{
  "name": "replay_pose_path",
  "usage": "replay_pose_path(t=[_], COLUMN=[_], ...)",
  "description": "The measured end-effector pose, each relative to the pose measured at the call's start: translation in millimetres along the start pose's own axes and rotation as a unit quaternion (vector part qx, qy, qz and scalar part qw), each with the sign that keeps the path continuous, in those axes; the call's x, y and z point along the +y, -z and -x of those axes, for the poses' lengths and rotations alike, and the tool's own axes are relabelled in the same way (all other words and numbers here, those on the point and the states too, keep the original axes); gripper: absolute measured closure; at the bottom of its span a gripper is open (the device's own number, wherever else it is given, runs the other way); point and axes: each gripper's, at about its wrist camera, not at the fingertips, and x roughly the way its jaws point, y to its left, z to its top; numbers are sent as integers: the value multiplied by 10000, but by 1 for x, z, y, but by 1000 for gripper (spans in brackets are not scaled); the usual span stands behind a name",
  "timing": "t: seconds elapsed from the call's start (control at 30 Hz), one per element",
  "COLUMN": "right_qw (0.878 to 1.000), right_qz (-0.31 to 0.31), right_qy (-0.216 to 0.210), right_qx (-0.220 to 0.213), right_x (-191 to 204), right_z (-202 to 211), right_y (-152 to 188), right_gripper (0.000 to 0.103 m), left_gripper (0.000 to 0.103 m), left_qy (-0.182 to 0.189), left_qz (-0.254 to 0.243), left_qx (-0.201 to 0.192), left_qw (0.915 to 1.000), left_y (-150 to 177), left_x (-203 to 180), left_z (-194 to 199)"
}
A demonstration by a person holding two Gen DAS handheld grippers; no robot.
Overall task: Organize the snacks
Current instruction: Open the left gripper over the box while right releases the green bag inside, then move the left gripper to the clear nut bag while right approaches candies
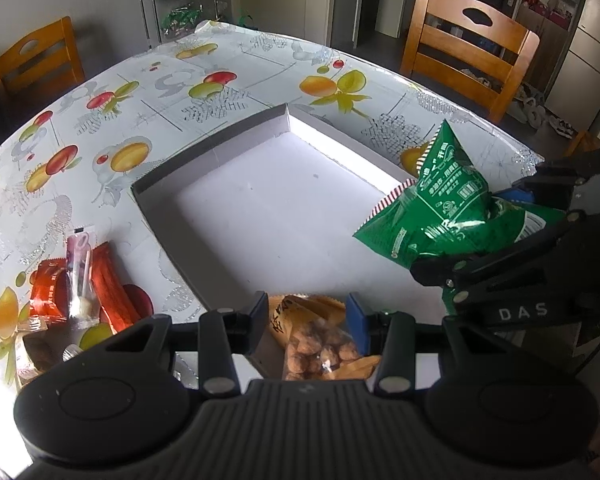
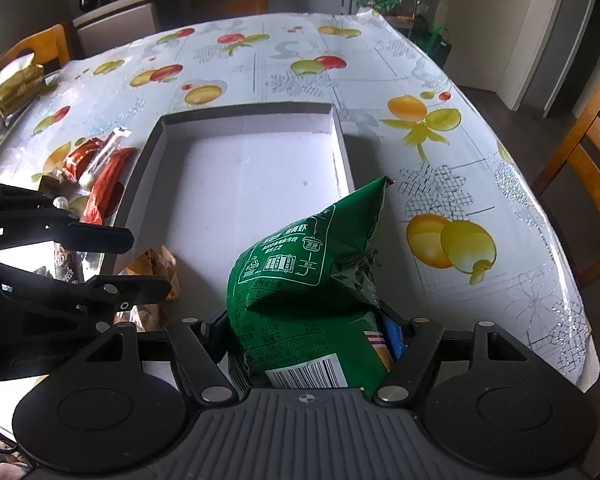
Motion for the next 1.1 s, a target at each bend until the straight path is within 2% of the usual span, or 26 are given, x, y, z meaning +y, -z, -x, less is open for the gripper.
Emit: replay_pose_path(t=[0.23,0.4,0.53,0.67,1.1], right_qw=[10000,9999,9997,9992,9983], right_qz=[47,74,55,4,103], right_qy=[26,58,206,338,306], right_qx=[-53,-49,-140,-220,-480], right_x=[3,6,7,7,23], right_z=[4,6,10,13,24], right_y=[-3,-2,-2,-2,-15], right_gripper=[26,26,18,14,14], left_gripper=[62,62,62,61,58], left_qy=[-28,-33,-45,-98,-294], left_qz=[71,107,144,212,382], left_qx=[-60,-125,-177,-219,-343], left_qw=[10000,9999,9997,9995,9982], left_y=[2,3,4,5,12], left_x=[4,7,10,14,31], left_z=[7,12,16,20,34])
